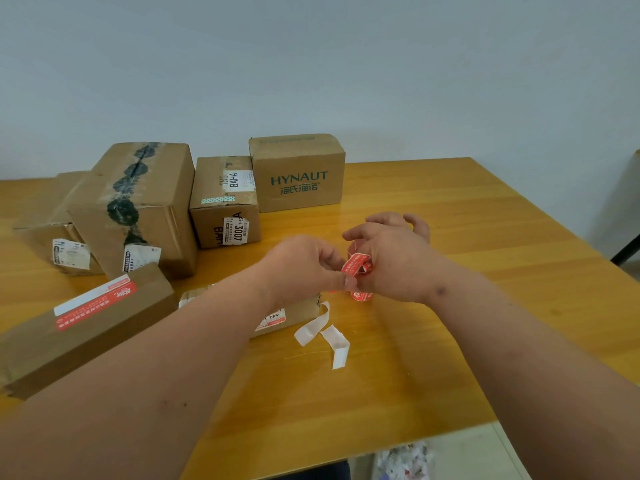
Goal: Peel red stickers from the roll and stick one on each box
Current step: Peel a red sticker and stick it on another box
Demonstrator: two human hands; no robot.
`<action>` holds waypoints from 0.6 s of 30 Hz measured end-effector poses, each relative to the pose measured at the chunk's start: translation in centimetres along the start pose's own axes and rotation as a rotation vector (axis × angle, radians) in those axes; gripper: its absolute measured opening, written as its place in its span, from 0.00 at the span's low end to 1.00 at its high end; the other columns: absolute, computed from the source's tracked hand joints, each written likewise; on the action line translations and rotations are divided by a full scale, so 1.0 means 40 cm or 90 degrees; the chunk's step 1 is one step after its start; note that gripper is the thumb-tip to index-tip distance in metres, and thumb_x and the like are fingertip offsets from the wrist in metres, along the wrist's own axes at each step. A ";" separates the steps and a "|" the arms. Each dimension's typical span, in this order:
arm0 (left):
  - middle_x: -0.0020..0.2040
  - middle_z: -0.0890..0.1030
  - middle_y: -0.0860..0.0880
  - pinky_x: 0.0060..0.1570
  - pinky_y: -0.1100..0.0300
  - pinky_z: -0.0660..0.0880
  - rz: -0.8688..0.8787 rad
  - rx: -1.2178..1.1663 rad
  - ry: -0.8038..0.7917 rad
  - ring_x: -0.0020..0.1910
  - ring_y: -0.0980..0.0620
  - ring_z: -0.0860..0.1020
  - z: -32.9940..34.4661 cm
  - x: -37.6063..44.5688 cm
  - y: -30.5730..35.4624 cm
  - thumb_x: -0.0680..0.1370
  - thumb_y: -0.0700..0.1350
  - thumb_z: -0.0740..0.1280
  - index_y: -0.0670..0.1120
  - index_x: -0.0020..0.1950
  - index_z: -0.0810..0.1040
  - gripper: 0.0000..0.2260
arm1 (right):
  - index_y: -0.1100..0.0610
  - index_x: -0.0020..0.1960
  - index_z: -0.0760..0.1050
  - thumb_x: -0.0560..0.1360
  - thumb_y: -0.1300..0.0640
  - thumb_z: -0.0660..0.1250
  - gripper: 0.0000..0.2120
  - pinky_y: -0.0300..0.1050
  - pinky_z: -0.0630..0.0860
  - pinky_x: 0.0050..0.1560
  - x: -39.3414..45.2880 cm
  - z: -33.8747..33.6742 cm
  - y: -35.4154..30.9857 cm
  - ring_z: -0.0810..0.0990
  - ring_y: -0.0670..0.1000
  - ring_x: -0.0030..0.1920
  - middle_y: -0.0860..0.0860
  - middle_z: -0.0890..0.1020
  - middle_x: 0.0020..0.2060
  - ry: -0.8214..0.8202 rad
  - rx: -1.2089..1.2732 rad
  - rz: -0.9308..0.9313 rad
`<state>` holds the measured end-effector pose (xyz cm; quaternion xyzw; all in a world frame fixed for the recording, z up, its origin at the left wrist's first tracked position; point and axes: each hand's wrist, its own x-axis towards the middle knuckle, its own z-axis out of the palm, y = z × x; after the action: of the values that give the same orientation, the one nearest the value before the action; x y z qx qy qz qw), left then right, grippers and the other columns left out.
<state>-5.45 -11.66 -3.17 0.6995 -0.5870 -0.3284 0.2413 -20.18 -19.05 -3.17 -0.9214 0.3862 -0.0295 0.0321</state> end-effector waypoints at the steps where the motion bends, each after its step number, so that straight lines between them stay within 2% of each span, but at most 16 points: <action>1: 0.34 0.80 0.52 0.33 0.61 0.74 -0.002 0.023 0.003 0.31 0.56 0.75 0.002 0.002 -0.001 0.73 0.51 0.74 0.48 0.45 0.83 0.07 | 0.41 0.48 0.81 0.68 0.38 0.69 0.12 0.61 0.44 0.71 -0.001 0.003 0.002 0.54 0.47 0.73 0.35 0.70 0.66 0.004 0.003 -0.004; 4: 0.31 0.77 0.52 0.31 0.63 0.71 -0.016 0.033 0.024 0.29 0.57 0.73 0.008 0.009 -0.003 0.76 0.48 0.71 0.48 0.44 0.83 0.05 | 0.41 0.44 0.82 0.68 0.38 0.70 0.10 0.59 0.43 0.71 -0.003 0.010 0.007 0.54 0.46 0.73 0.34 0.70 0.65 0.017 0.019 -0.011; 7: 0.39 0.83 0.48 0.38 0.58 0.76 -0.024 0.000 0.029 0.38 0.51 0.80 0.010 0.015 -0.007 0.77 0.47 0.70 0.48 0.44 0.83 0.04 | 0.41 0.42 0.82 0.68 0.39 0.72 0.08 0.58 0.44 0.71 -0.007 0.015 0.010 0.56 0.45 0.72 0.35 0.72 0.62 0.056 0.037 -0.016; 9: 0.40 0.84 0.48 0.42 0.56 0.78 -0.026 -0.019 0.038 0.43 0.49 0.81 0.009 0.017 -0.010 0.77 0.46 0.70 0.47 0.43 0.82 0.05 | 0.41 0.41 0.82 0.68 0.41 0.72 0.06 0.58 0.45 0.70 -0.009 0.015 0.010 0.57 0.45 0.71 0.35 0.74 0.61 0.082 0.048 -0.024; 12: 0.40 0.84 0.49 0.45 0.56 0.78 -0.027 -0.049 0.053 0.42 0.52 0.81 0.010 0.018 -0.011 0.76 0.46 0.70 0.46 0.43 0.82 0.05 | 0.43 0.41 0.83 0.69 0.44 0.72 0.04 0.58 0.46 0.70 -0.011 0.011 0.007 0.58 0.46 0.71 0.35 0.74 0.60 0.087 0.044 -0.032; 15: 0.39 0.84 0.48 0.43 0.59 0.76 -0.032 -0.070 0.057 0.40 0.54 0.80 0.011 0.017 -0.012 0.77 0.46 0.70 0.46 0.43 0.82 0.05 | 0.43 0.41 0.83 0.70 0.46 0.71 0.03 0.57 0.47 0.69 -0.012 0.013 0.004 0.58 0.46 0.71 0.35 0.75 0.58 0.097 0.040 -0.036; 18: 0.40 0.84 0.48 0.44 0.58 0.77 -0.043 -0.086 0.073 0.39 0.54 0.79 0.010 0.020 -0.012 0.77 0.46 0.70 0.46 0.43 0.82 0.05 | 0.43 0.38 0.81 0.70 0.47 0.72 0.02 0.55 0.46 0.67 -0.013 0.011 0.003 0.59 0.46 0.70 0.34 0.75 0.56 0.103 0.050 -0.033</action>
<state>-5.35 -12.34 -3.92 0.7186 -0.5250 -0.3348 0.3099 -20.60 -18.74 -3.62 -0.9238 0.3619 -0.1201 0.0362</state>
